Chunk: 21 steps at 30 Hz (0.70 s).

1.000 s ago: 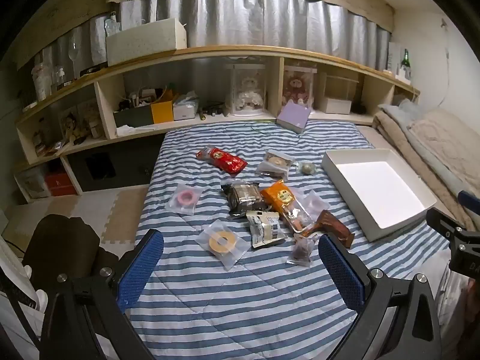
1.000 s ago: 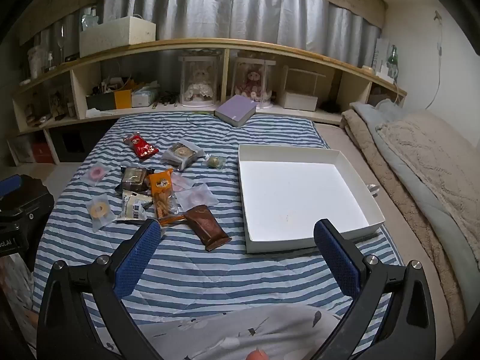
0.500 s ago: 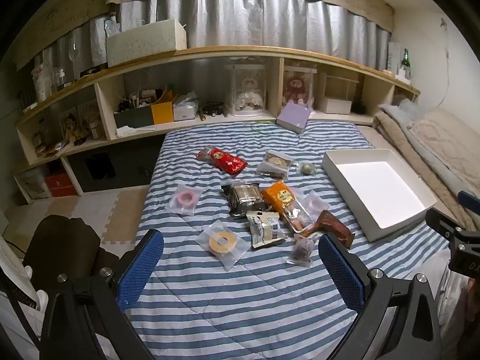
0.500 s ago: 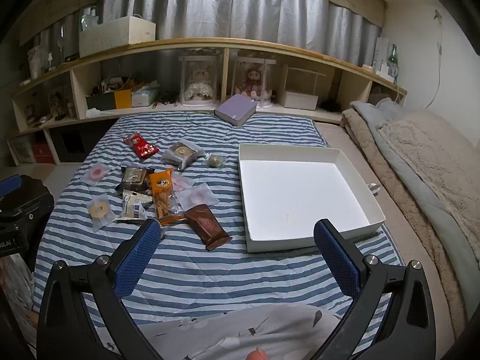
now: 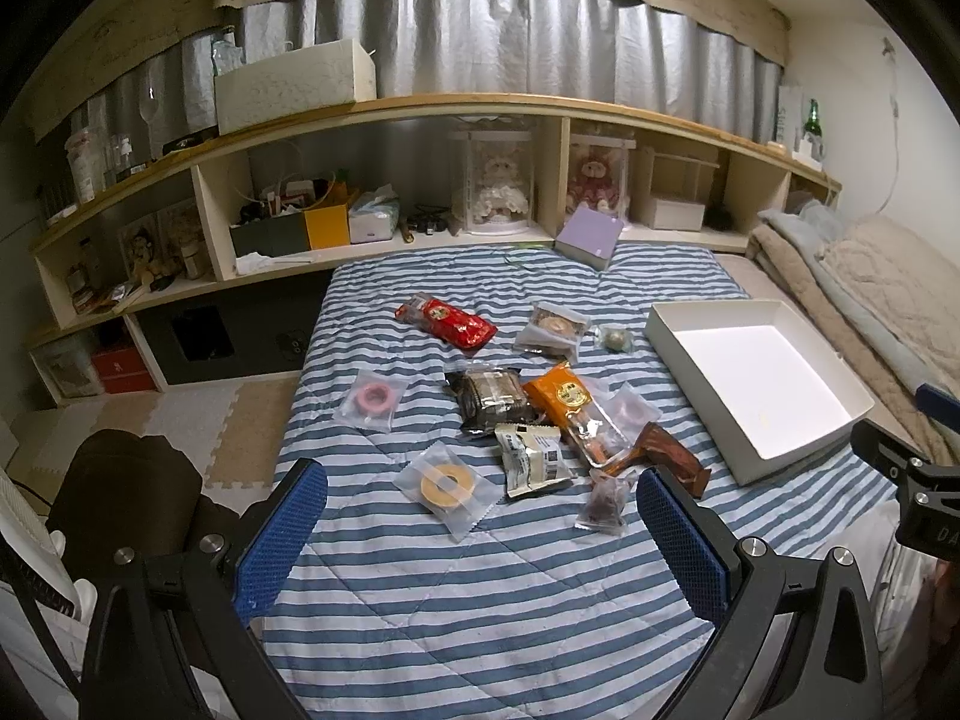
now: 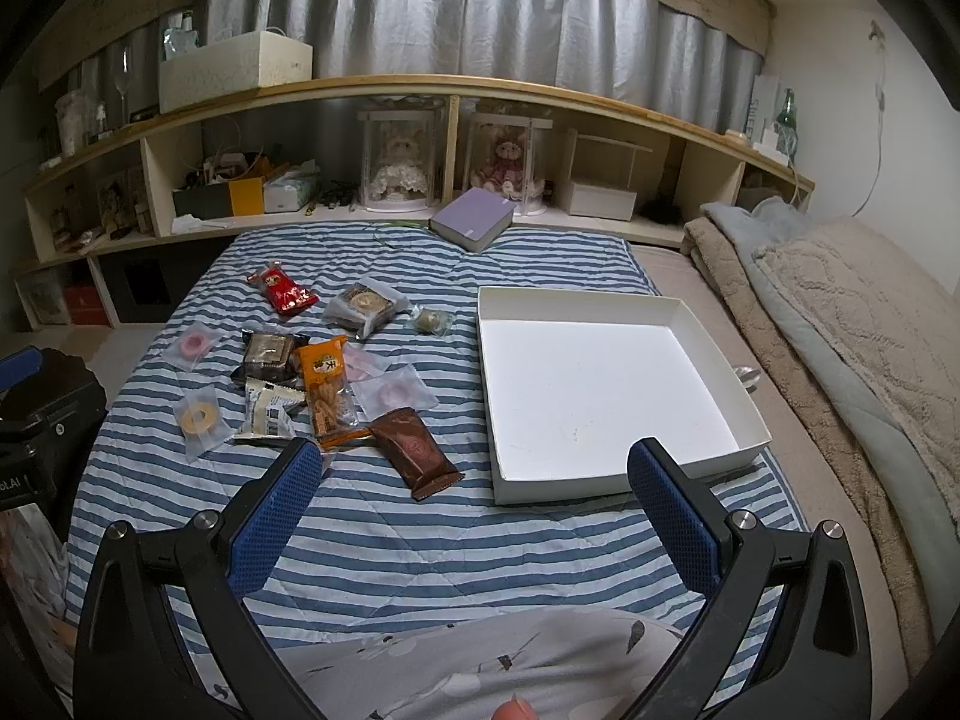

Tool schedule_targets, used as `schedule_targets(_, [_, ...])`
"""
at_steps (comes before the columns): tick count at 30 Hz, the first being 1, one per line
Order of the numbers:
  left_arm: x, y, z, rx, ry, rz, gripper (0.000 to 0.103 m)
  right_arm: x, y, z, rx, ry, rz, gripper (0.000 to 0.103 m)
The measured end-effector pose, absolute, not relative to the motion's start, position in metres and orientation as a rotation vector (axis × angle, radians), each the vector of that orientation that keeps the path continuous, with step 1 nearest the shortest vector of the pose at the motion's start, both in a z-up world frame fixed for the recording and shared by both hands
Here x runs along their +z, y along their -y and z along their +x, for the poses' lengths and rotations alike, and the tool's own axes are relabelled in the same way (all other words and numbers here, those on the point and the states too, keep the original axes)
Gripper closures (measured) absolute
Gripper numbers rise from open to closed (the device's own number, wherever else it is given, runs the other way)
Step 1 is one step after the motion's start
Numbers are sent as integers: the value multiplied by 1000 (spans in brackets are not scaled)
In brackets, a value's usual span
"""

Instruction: Organize snacks

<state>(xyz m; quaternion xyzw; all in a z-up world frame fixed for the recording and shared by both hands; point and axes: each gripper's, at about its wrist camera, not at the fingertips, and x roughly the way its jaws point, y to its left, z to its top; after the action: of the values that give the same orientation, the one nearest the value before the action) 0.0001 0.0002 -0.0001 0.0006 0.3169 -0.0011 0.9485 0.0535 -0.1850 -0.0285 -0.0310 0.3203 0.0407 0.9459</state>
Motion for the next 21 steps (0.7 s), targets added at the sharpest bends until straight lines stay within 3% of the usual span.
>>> schedule_targets(21, [7, -6, -1, -1, -640, 3, 0, -27, 185, 51, 83, -653, -61, 0])
